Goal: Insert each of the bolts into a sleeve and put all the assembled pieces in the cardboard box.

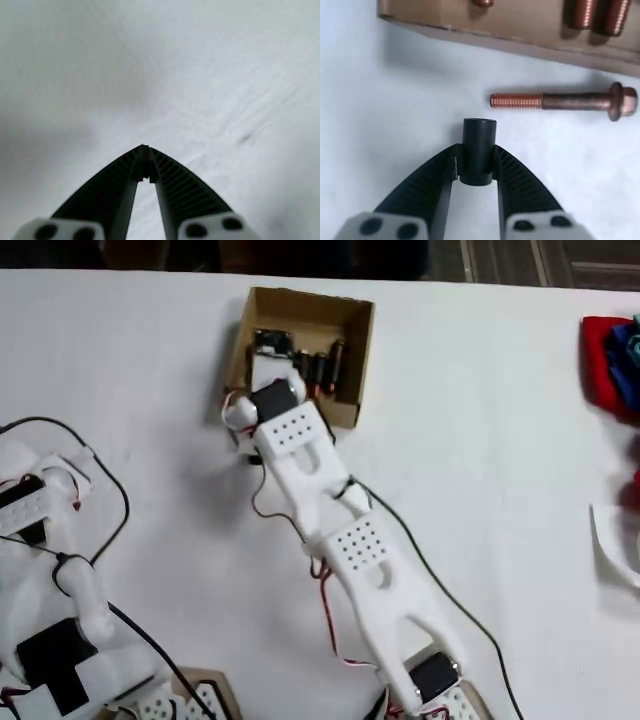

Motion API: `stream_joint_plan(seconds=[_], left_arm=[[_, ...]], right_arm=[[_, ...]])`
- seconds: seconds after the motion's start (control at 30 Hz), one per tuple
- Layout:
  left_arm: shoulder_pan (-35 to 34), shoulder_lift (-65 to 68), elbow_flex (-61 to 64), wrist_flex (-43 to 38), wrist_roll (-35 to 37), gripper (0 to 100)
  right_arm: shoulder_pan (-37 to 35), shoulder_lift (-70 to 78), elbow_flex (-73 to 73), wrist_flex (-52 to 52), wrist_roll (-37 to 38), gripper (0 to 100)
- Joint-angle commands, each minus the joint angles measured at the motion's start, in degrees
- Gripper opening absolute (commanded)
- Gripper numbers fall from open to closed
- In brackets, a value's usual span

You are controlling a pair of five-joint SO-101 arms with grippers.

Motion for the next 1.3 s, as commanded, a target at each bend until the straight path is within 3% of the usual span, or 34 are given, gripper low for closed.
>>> stream_joint_plan(seconds=[0.0, 0.37, 0.53, 0.67, 0.87, 1.27], left_arm=[[-0.7, -0.7, -2.2, -0.5, 0.4, 2], [-0.7, -0.7, -2.2, -0.5, 0.4, 2], [-0.7, -0.7, -2.2, -0.5, 0.4, 2], [-0.7, -0.7, -2.1, -0.5, 0.4, 2], [-0.7, -0.7, -2.1, -0.5, 0.4, 2], [-0.7, -0.7, -2.1, -0.5, 0.4, 2]], right_arm=[[1.0, -8.7, 3.4, 1.6, 3.3, 1.9], [2.9, -35.6, 51.6, 1.4, 15.2, 1.9], [5.8, -36.7, 61.8, -2.0, 15.8, 2.0], [7.0, -31.2, 63.5, -5.1, 16.4, 2.1], [7.5, -21.5, 60.6, -4.8, 30.0, 8.8], [9.1, -17.7, 55.9, -2.7, 29.6, 10.8]])
